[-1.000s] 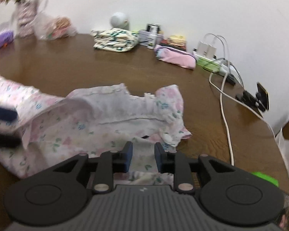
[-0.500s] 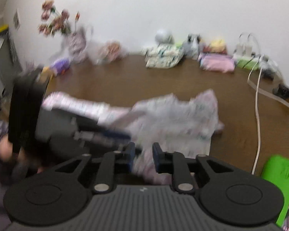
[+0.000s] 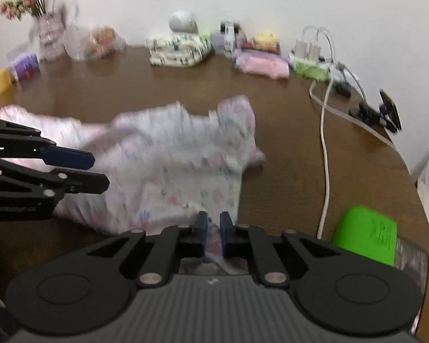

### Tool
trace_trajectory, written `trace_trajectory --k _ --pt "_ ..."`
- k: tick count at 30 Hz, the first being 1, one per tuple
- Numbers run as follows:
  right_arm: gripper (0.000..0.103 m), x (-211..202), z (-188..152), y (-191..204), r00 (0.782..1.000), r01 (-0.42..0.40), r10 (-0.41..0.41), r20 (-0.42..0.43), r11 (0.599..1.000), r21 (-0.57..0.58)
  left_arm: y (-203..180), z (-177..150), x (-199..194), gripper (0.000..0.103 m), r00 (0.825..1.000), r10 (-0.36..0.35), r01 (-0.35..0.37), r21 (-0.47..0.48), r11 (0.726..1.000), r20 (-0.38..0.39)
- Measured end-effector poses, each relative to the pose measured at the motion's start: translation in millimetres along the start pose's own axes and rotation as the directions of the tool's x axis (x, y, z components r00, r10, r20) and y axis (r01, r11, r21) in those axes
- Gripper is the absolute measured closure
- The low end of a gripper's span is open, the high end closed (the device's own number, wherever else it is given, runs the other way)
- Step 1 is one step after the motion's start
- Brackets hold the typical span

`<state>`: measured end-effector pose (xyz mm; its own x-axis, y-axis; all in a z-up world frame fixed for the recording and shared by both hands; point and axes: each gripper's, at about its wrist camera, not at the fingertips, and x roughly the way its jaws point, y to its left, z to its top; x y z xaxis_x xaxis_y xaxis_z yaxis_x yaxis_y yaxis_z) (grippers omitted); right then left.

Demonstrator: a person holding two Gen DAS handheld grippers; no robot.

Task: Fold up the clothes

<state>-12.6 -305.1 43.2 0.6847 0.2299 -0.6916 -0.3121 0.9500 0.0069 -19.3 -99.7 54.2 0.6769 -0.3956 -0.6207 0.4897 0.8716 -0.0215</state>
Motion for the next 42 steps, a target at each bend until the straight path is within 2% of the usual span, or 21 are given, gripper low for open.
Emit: trace_trajectory --k 1,3,4,6,8,11,13,14,15,16,17,19,23,25,27,29,32,34,36,38,42 --pt "0.092 -3 11 -1 1.000 -0.016 0.016 0.018 1.000 -0.004 3 7 -7 0.057 1.000 -0.004 0.004 0.004 1.000 0.026" --pt "0.088 -2 38 -5 0.998 -0.047 0.049 0.040 0.998 -0.044 12 22 -6 0.056 0.998 0.041 -0.042 0.026 0.999 0.042" --pt "0.082 4 53 -9 0.998 -0.060 0.062 0.031 0.996 -0.061 18 29 0 0.056 0.998 0.062 -0.063 0.030 0.998 0.031" --pt "0.058 23 80 -14 0.997 -0.075 0.074 -0.019 0.993 -0.091 31 42 19 0.056 0.999 0.045 -0.045 0.005 0.999 -0.031" --pt "0.051 50 101 -19 0.991 -0.107 0.097 -0.092 0.989 -0.107 42 54 43 0.056 0.995 -0.014 0.010 -0.042 0.999 -0.095" --pt "0.051 90 124 -27 0.978 -0.108 0.088 -0.187 0.990 -0.095 50 62 74 0.056 0.986 -0.039 0.024 -0.091 0.996 -0.161" --pt "0.053 114 133 -35 0.969 -0.095 0.077 -0.237 0.993 -0.068 51 63 91 0.057 0.981 -0.007 -0.011 -0.092 0.996 -0.193" --pt "0.061 125 134 -39 0.964 -0.086 0.071 -0.256 0.995 -0.047 51 62 97 0.060 0.980 -0.001 -0.017 -0.091 0.996 -0.198" --pt "0.078 130 134 -42 0.961 -0.087 0.075 -0.267 0.996 -0.033 52 63 102 0.080 0.980 -0.004 -0.016 -0.097 0.995 -0.201" --pt "0.087 133 132 -43 0.959 -0.095 0.085 -0.271 0.995 -0.023 52 62 106 0.103 0.977 -0.016 -0.006 -0.102 0.995 -0.211" --pt "0.095 135 131 -45 0.957 -0.102 0.094 -0.276 0.995 -0.014 53 62 108 0.101 0.976 -0.030 0.007 -0.108 0.994 -0.215" --pt "0.098 124 125 -45 0.961 -0.138 0.125 -0.248 0.990 -0.037 49 61 98 0.102 0.983 -0.044 0.029 -0.083 0.996 -0.181" --pt "0.099 64 102 -43 0.955 -0.283 0.258 -0.144 0.939 -0.196 32 57 63 0.102 0.996 -0.039 0.040 0.006 0.999 -0.085" --pt "0.099 33 83 -40 0.933 -0.359 0.339 -0.117 0.884 -0.299 20 46 50 0.101 0.997 -0.028 0.032 0.051 0.998 -0.073" --pt "0.099 9 58 -36 0.903 -0.428 0.404 -0.147 0.819 -0.381 9 30 42 0.102 0.996 -0.041 0.048 0.083 0.995 -0.084" --pt "0.099 5 34 -30 0.898 -0.439 0.370 -0.238 0.790 -0.429 5 11 41 0.102 0.991 -0.044 0.054 0.085 0.995 -0.125" --pt "0.099 6 8 -20 0.891 -0.444 0.316 -0.325 0.750 -0.490 11 -1 29 0.099 0.990 -0.077 0.081 0.026 0.996 -0.119" --pt "0.099 7 0 -15 0.892 -0.439 0.292 -0.344 0.737 -0.513 23 13 15 0.090 0.995 -0.090 0.088 -0.038 0.995 -0.051" --pt "0.099 9 1 -14 0.895 -0.435 0.287 -0.342 0.736 -0.519 33 34 8 0.078 0.999 -0.044 0.044 -0.082 0.996 0.006" --pt "0.099 13 5 -12 0.895 -0.434 0.292 -0.337 0.740 -0.514 35 52 15 0.078 0.999 0.012 -0.009 -0.086 0.996 0.033" --pt "0.099 15 2 -8 0.894 -0.434 0.280 -0.348 0.729 -0.529 30 64 63 0.083 0.997 -0.034 0.027 -0.093 0.995 -0.071"
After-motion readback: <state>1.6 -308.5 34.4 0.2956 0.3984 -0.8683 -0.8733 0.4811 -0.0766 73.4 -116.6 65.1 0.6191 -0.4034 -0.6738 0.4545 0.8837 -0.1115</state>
